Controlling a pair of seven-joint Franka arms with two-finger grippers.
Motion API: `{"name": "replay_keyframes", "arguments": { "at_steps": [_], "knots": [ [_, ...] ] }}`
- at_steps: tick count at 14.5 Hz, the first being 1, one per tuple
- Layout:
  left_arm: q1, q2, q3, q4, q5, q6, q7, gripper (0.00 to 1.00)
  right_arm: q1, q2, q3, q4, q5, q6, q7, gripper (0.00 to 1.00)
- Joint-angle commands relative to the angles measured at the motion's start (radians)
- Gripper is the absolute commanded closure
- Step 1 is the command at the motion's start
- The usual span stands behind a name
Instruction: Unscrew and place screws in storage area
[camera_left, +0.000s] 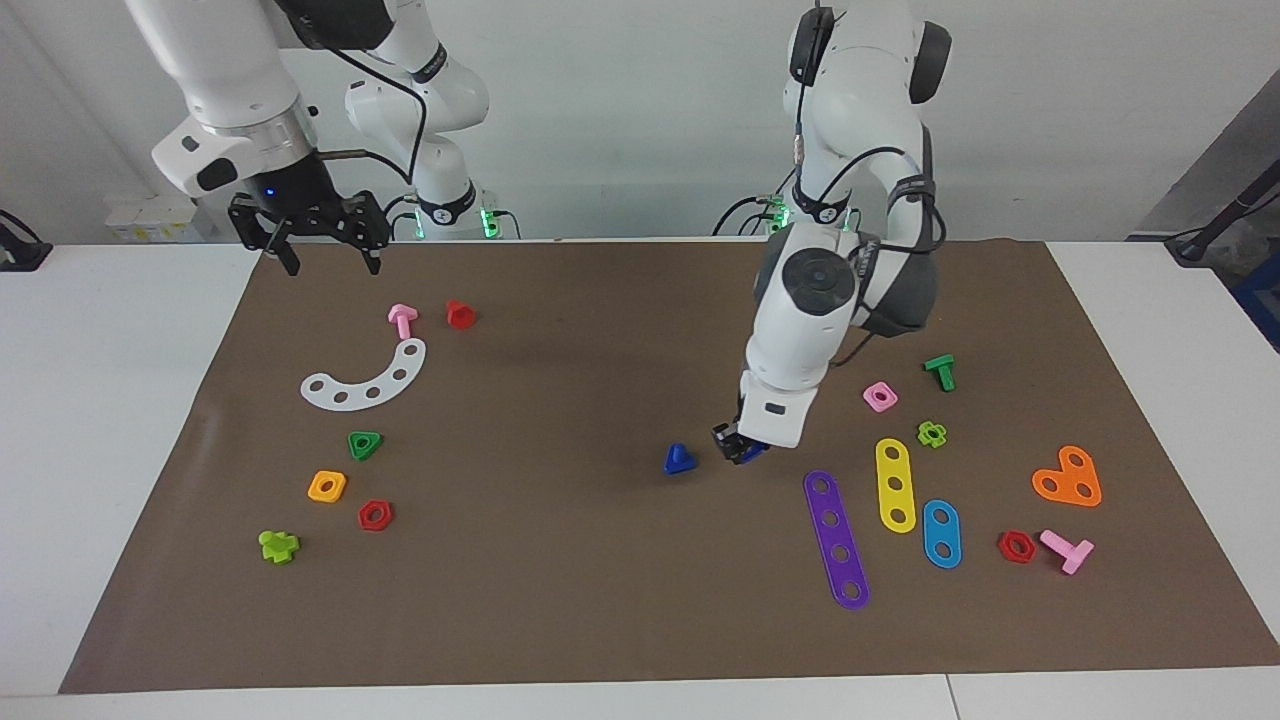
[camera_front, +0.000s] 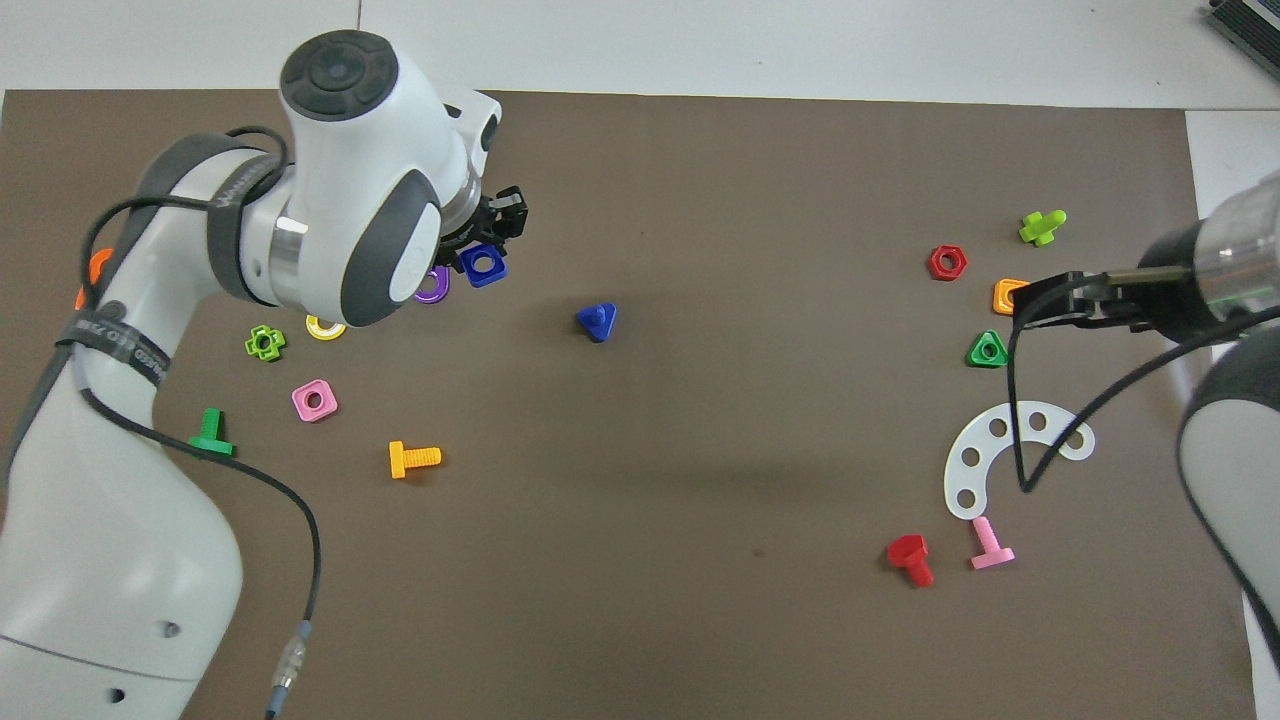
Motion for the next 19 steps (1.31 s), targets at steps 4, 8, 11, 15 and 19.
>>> {"name": "replay_keyframes", "arguments": {
  "at_steps": [4, 8, 11, 15, 19],
  "knots": [
    [0.131, -0.148, -0.006, -0.357, -0.024, 0.151, 0.426, 0.91, 0.231, 0.345, 0.006, 0.158, 0.006, 0.237, 0.348, 0.0],
    [0.134, -0.214, -0.006, -0.579, -0.024, 0.361, 0.471, 0.87, 0.341, 0.534, 0.008, 0.248, 0.003, 0.403, 0.468, 0.0],
    [0.128, -0.222, -0.006, -0.597, -0.024, 0.366, 0.471, 0.36, 0.404, 0.677, 0.008, 0.304, -0.002, 0.538, 0.524, 0.0],
    [0.138, -0.212, -0.006, -0.537, -0.022, 0.307, 0.471, 0.0, 0.407, 0.692, 0.011, 0.265, -0.003, 0.653, 0.512, 0.0],
    [0.221, -0.222, -0.006, -0.382, -0.022, 0.072, 0.551, 0.0, 0.427, 0.682, 0.014, 0.188, -0.003, 0.677, 0.473, 0.06]
  ]
}}
